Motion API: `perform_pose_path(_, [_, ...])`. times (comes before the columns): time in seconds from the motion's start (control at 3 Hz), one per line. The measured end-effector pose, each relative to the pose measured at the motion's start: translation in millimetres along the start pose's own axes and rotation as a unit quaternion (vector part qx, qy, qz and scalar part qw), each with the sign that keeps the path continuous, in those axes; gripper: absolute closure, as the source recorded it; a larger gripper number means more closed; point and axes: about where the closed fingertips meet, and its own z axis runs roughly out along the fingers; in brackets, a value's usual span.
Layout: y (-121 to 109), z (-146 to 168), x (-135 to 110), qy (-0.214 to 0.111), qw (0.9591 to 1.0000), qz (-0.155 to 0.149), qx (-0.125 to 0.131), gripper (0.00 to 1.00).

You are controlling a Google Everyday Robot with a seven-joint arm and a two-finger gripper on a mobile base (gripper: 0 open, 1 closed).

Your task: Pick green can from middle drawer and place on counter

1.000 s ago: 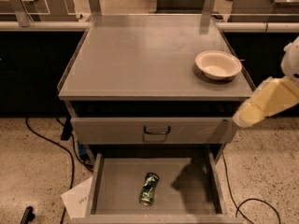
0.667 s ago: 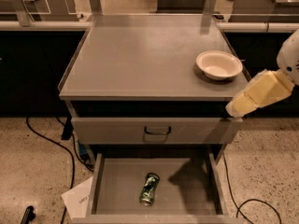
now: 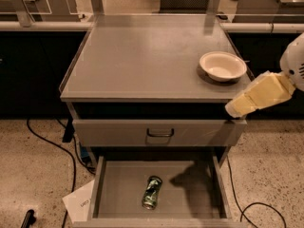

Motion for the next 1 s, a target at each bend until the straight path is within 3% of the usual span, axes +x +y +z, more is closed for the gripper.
perform_pose_path(0.33, [23, 37, 14, -0.048, 0.9914, 0.117, -0.033, 0.0])
perform_pose_path(0.67, [29, 81, 2, -0.093, 0.9651, 0.238, -0.056, 0.0])
perform_pose_path(1.0, [12, 111, -14, -0.133, 0.9265, 0.347, -0.058, 0.0])
